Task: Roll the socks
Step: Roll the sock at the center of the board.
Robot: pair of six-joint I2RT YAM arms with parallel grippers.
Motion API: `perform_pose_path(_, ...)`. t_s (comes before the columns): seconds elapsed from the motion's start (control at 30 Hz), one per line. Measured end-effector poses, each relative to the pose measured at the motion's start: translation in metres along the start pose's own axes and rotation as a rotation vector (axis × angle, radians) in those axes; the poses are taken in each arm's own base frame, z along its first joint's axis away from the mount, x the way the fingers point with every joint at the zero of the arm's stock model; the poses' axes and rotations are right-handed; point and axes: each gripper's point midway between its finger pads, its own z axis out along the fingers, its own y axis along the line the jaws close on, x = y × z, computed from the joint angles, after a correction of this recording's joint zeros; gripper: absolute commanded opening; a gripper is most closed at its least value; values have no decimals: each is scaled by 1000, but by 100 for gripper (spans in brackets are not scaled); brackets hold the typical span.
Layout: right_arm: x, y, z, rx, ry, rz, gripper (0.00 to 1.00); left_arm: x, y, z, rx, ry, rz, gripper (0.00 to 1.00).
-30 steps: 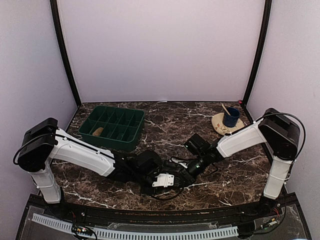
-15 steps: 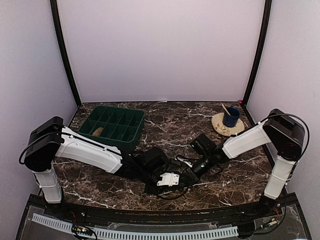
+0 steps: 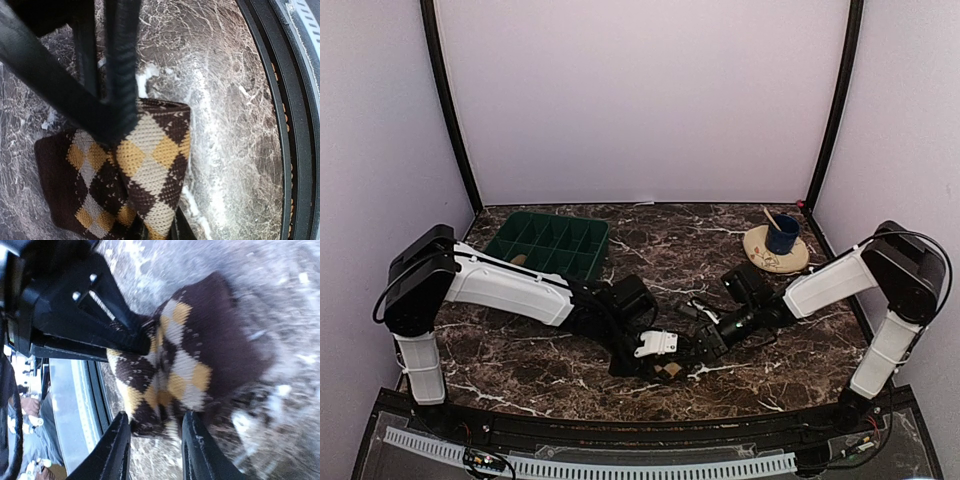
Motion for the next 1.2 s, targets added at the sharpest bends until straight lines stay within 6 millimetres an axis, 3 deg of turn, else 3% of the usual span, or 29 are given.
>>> perform_pose_path(0.23, -15, -12, -15, 48, -78, 7, 33, 2, 4, -2, 63, 2, -54, 6)
perform_pose_path(0.77, -17, -15, -56, 309, -272, -130, 33, 0, 4, 1, 288, 11, -213, 6)
perform_pose_path(0.9, -16, -10, -57, 376, -294, -200, 33, -1, 5, 1, 325, 10, -245, 7)
perform_pose_path(1.2, -1, 19, -32, 453, -250, -395, 35, 0, 5, 1, 391, 5, -304, 7)
